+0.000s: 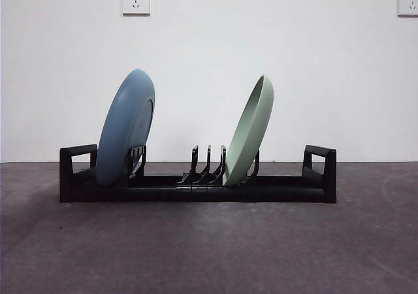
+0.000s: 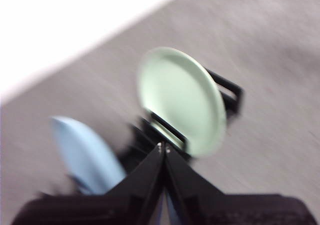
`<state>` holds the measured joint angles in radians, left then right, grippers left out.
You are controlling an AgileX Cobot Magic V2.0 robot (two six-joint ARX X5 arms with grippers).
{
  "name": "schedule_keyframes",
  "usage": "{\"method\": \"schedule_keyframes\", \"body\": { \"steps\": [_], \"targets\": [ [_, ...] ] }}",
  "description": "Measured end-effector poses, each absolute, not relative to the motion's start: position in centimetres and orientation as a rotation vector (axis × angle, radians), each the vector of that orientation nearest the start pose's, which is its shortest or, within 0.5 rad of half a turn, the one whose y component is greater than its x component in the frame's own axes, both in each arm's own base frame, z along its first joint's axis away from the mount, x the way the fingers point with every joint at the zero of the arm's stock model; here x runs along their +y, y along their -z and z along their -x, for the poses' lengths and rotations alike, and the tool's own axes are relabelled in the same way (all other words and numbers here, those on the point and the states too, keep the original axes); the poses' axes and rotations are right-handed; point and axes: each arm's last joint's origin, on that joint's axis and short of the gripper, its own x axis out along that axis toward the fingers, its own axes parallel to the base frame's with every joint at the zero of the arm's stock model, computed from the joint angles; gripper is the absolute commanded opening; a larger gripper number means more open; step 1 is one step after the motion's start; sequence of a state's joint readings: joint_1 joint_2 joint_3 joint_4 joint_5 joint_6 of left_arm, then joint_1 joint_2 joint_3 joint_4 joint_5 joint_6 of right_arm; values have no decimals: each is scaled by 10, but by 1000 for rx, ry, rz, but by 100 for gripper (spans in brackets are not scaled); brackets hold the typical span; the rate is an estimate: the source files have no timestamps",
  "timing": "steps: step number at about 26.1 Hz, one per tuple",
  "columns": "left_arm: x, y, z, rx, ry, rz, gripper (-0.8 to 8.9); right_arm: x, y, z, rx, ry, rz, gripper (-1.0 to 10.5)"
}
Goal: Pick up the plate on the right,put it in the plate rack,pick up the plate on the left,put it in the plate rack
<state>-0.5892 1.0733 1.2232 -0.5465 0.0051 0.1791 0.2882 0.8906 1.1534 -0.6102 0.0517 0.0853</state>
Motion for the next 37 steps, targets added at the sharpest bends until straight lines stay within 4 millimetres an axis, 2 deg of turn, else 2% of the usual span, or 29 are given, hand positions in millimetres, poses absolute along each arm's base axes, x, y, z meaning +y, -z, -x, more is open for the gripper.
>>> {"method": "schedule_keyframes", "body": {
  "steps": [2, 5, 9, 13, 16, 21, 32, 34, 37],
  "targets": [
    [-103, -396, -163, 259, 588, -275, -8, 43, -392, -151, 295, -223, -31, -9],
    [-89, -374, -146, 216, 566, -247, -8, 41, -365, -145, 269, -225, -36, -9],
    [-79, -321, -135, 245, 540, -205, -8, 40, -315, -138, 281, -222, -50, -9],
    [-70, -263, -120, 269, 495, -109, -8, 36, -262, -123, 322, -217, -110, -9],
    [-62, -237, -112, 285, 429, -67, -8, 34, -239, -116, 354, -210, -131, -7],
    [-59, -240, -108, 247, 401, -30, -3, 34, -238, -116, 359, -206, -155, 1],
    [-60, -235, -110, 296, 395, -48, -3, 34, -238, -116, 360, -203, -173, 1],
    [-55, -232, -104, 316, 374, -107, -3, 34, -238, -116, 360, -203, -173, 1],
    [-37, -240, -92, 211, 360, -76, -3, 34, -238, -116, 363, -202, -173, 1]
  ]
}}
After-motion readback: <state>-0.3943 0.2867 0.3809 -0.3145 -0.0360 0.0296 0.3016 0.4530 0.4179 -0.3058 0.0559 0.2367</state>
